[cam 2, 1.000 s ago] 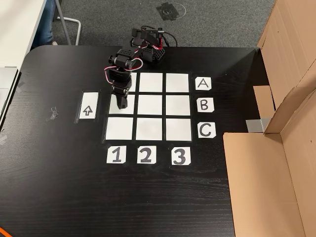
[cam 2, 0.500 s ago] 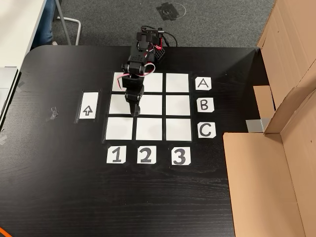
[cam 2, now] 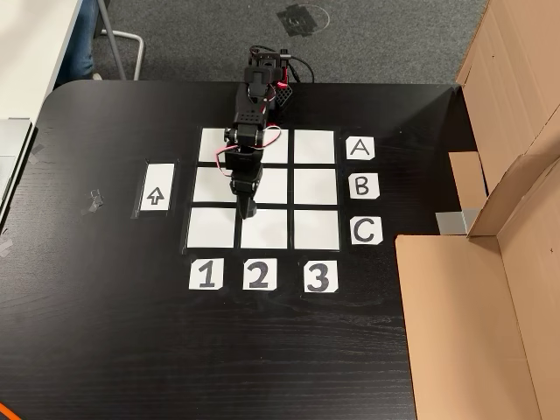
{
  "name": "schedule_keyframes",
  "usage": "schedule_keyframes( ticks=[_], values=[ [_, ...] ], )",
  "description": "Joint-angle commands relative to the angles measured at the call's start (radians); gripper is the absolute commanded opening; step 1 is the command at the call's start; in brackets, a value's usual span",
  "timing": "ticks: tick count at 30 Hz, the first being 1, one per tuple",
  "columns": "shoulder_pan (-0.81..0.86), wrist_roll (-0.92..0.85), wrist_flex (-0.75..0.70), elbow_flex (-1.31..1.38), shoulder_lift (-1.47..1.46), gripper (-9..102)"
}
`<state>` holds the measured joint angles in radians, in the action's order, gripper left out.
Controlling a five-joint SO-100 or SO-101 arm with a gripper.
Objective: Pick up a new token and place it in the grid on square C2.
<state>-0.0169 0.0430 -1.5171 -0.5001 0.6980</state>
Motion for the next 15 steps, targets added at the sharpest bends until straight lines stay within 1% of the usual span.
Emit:
schedule_keyframes(
  ticks=[1, 15],
  values=[
    [-0.018, 0.012, 0.023, 0.038, -0.002, 0],
    [-0.069, 0.048, 0.038, 0.094, -0.083, 0]
  ],
)
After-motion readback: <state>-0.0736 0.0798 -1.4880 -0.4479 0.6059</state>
